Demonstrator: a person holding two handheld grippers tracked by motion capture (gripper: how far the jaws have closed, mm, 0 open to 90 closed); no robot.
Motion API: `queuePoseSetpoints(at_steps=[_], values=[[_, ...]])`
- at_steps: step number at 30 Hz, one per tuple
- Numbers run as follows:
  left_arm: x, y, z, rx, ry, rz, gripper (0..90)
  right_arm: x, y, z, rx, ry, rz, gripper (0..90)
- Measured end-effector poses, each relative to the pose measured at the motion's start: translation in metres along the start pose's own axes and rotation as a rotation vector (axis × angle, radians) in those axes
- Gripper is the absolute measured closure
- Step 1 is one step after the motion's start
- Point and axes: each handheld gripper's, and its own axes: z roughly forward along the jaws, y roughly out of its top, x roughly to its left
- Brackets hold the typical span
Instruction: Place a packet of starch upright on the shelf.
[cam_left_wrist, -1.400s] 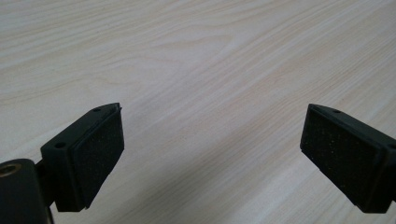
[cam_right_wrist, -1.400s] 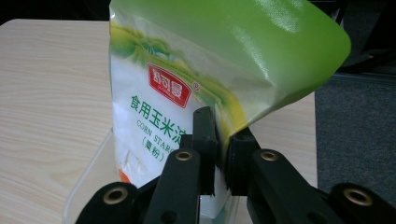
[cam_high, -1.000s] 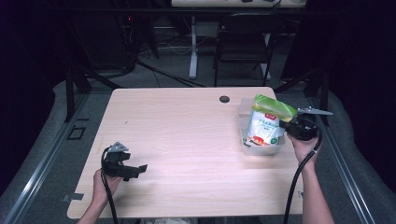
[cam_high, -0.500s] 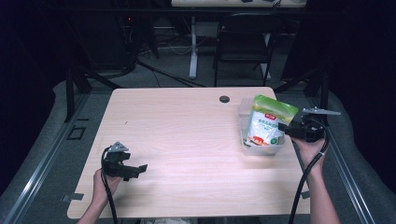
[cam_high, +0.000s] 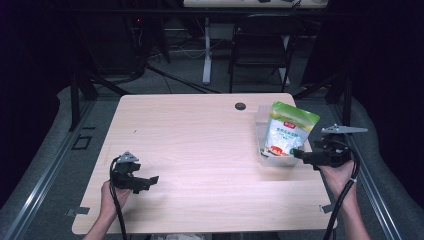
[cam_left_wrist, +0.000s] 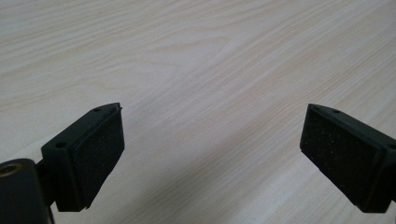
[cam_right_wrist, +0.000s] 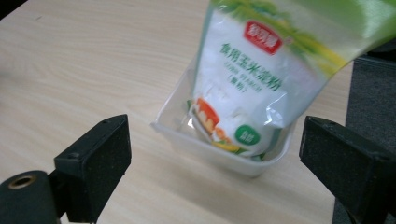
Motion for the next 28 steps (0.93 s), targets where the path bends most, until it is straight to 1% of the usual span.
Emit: queuePoseSetpoints(at_steps=[2,6,8,9,12,14,16,17,18,19,20,22,23,25,27,28], values=[[0.000,0.000,0.000,0.005,-0.003,0.003,6.3,0.009,-0.004,-0.003,0.010,0.001,-0.030,7.9],[-0.001,0.000,0.001,0.001,0.000,0.001,6.3,0.026,-0.016,-0.010,0.024,0.022,-0.068,7.5],[-0.001,0.000,0.001,0.002,0.000,0.001,6.4,0.032,-0.023,-0.011,0.011,0.038,-0.079,7.8],[-0.001,0.000,0.001,0.001,0.001,0.001,6.4,0.035,-0.027,-0.012,0.014,0.046,-0.085,7.7],[-0.001,0.001,0.001,0.001,-0.002,0.001,6.3,0.042,-0.040,-0.011,0.005,0.058,-0.103,7.1],[-0.001,0.001,0.001,0.001,-0.003,0.002,6.3,0.045,-0.048,-0.008,0.011,0.064,-0.107,5.5],[-0.001,0.001,0.001,0.002,0.000,0.006,6.4,0.046,-0.056,-0.003,0.031,0.074,-0.102,2.4],[-0.001,0.001,0.001,0.002,-0.001,0.001,6.3,0.047,-0.061,-0.001,0.039,0.071,-0.108,0.9],[-0.001,0.001,0.001,0.001,-0.001,0.002,6.4,0.047,-0.065,0.002,0.042,0.079,-0.111,0.0],[0.000,0.001,0.001,0.002,-0.003,0.004,6.4,0.047,-0.068,0.005,0.039,0.110,-0.109,0.0],[0.000,0.001,0.001,0.002,-0.004,0.005,6.4,0.047,-0.071,0.007,0.047,0.131,-0.114,0.0],[0.001,0.000,0.001,0.000,-0.006,-0.001,6.4,0.049,-0.076,0.013,0.049,0.143,-0.121,0.0],[0.001,0.000,0.001,0.004,-0.006,-0.003,6.4,0.049,-0.079,0.014,0.055,0.133,-0.125,0.0],[0.001,0.001,0.001,-0.002,-0.005,-0.003,6.4,0.050,-0.085,0.019,0.051,0.135,-0.122,0.0],[0.001,0.001,0.001,-0.001,-0.009,0.001,6.4,0.051,-0.089,0.022,0.055,0.126,-0.130,0.0],[0.001,0.001,0.000,0.004,-0.011,0.004,6.4,0.051,-0.090,0.022,0.048,0.123,-0.136,0.0]])
